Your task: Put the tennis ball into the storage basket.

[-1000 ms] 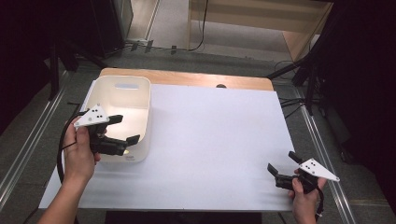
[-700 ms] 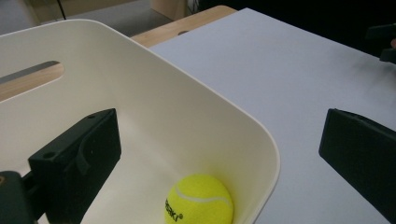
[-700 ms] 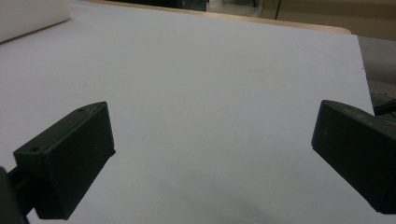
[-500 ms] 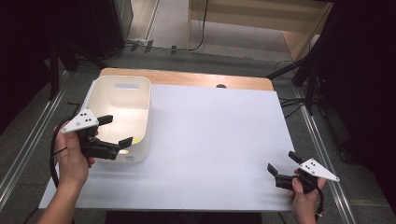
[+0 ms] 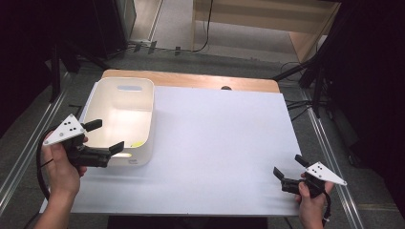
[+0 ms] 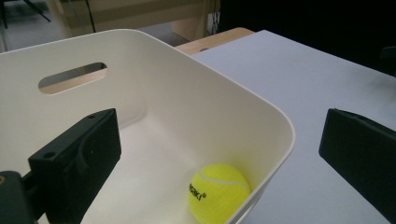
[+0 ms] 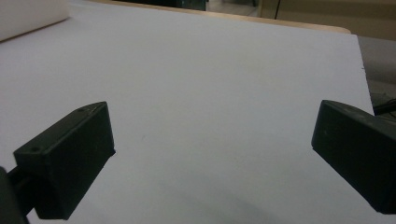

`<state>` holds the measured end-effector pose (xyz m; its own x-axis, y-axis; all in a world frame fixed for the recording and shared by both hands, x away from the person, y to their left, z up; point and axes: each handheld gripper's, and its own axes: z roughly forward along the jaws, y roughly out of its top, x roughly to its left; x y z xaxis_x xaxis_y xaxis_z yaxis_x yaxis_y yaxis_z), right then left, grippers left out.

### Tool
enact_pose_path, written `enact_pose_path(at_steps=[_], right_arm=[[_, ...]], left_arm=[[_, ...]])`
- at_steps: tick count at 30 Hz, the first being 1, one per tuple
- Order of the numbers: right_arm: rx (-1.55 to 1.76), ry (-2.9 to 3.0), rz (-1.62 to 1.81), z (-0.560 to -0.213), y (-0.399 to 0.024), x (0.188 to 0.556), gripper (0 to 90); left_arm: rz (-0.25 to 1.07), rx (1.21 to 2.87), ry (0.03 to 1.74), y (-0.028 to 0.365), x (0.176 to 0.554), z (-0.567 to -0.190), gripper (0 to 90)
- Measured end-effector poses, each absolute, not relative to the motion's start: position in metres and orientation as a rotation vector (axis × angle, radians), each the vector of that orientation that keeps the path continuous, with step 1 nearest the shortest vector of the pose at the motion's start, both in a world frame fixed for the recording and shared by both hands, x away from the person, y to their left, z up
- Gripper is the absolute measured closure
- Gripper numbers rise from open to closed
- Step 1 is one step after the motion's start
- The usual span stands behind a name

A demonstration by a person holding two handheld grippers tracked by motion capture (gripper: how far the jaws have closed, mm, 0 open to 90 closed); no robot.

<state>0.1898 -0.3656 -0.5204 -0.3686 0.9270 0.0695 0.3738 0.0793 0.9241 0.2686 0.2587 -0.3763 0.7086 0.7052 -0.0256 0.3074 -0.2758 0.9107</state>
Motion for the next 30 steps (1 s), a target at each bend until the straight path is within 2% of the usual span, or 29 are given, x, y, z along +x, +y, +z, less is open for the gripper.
enact_pose_path(at_steps=[30], right_arm=[[1.291, 1.801, 1.273, -0.52, -0.365, 0.19, 0.0]], left_arm=[[0.548, 1.742, 0.801, 0.297, 0.245, -0.39, 0.0]])
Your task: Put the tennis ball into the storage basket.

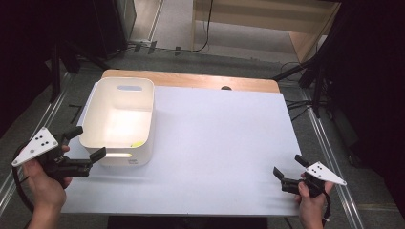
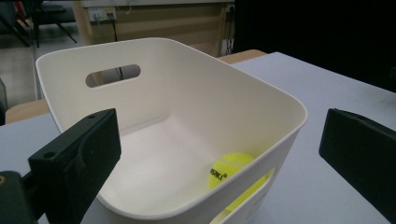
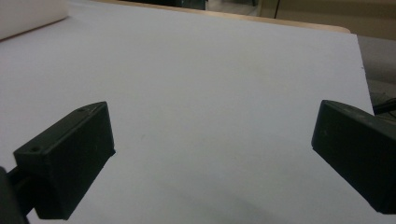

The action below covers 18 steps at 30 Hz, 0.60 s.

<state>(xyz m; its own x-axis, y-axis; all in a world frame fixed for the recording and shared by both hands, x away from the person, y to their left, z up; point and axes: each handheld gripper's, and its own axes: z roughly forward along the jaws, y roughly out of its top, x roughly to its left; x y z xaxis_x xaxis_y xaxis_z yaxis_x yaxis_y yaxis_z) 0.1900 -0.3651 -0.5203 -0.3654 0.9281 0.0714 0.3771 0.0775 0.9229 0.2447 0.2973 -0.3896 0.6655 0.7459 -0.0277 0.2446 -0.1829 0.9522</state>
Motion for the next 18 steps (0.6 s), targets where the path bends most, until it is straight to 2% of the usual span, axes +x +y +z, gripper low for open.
enact_pose_path(at_steps=[18], right_arm=[[1.284, 1.799, 1.274, -0.52, -0.365, 0.19, 0.0]], left_arm=[[0.547, 1.697, 0.831, 0.316, 0.235, -0.406, 0.0]])
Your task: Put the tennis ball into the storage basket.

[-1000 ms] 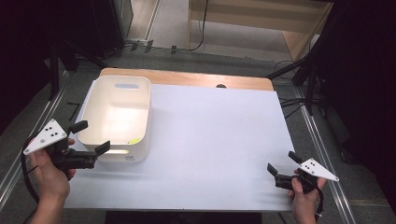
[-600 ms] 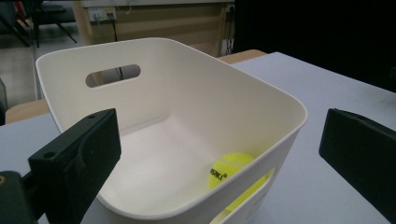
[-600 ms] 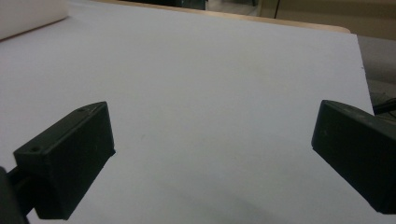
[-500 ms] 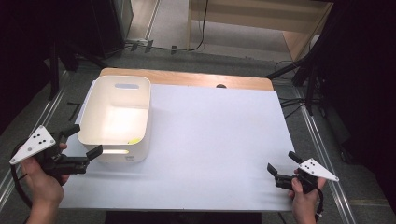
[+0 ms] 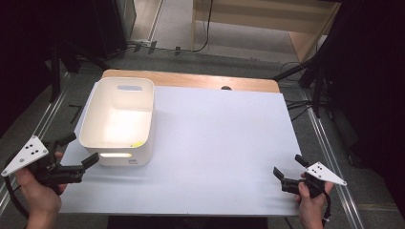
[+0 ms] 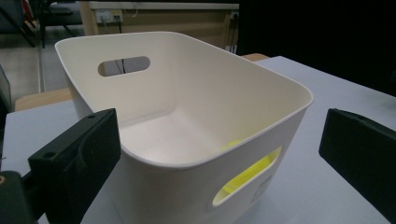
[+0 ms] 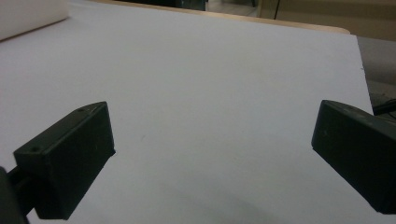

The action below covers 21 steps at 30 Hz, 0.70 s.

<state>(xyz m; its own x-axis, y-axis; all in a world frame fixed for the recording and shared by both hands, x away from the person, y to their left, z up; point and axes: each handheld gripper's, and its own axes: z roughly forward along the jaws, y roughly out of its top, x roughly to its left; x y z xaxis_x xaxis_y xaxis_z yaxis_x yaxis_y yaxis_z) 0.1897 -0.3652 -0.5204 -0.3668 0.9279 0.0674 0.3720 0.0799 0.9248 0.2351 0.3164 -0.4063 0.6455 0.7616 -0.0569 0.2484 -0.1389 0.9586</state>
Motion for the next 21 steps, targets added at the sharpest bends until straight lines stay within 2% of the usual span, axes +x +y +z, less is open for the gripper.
enact_pose_path(at_steps=[21], right_arm=[[1.284, 1.798, 1.277, -0.52, -0.365, 0.19, 0.0]], left_arm=[[0.55, 1.681, 0.856, 0.328, 0.232, -0.431, 0.0]])
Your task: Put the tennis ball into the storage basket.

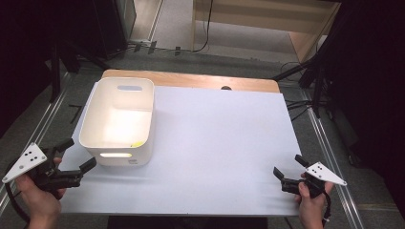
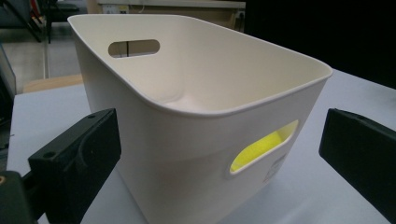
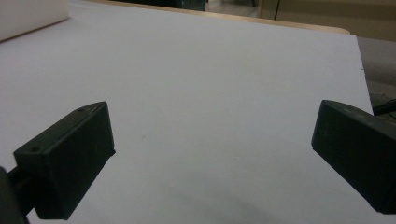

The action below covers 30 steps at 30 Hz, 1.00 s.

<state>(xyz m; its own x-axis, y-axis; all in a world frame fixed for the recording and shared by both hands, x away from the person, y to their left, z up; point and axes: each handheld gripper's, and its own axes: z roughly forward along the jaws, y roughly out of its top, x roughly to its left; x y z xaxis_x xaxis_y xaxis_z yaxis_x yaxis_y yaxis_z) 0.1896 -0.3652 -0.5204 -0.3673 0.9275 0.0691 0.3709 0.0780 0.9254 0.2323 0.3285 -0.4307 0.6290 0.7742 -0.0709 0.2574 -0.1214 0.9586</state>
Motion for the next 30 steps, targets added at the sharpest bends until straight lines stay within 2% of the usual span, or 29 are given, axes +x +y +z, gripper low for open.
enact_pose_path(at_steps=[30], right_arm=[[1.28, 1.801, 1.27, -0.52, -0.365, 0.19, 0.0]], left_arm=[[0.532, 1.702, 0.886, 0.334, 0.233, -0.466, 0.0]])
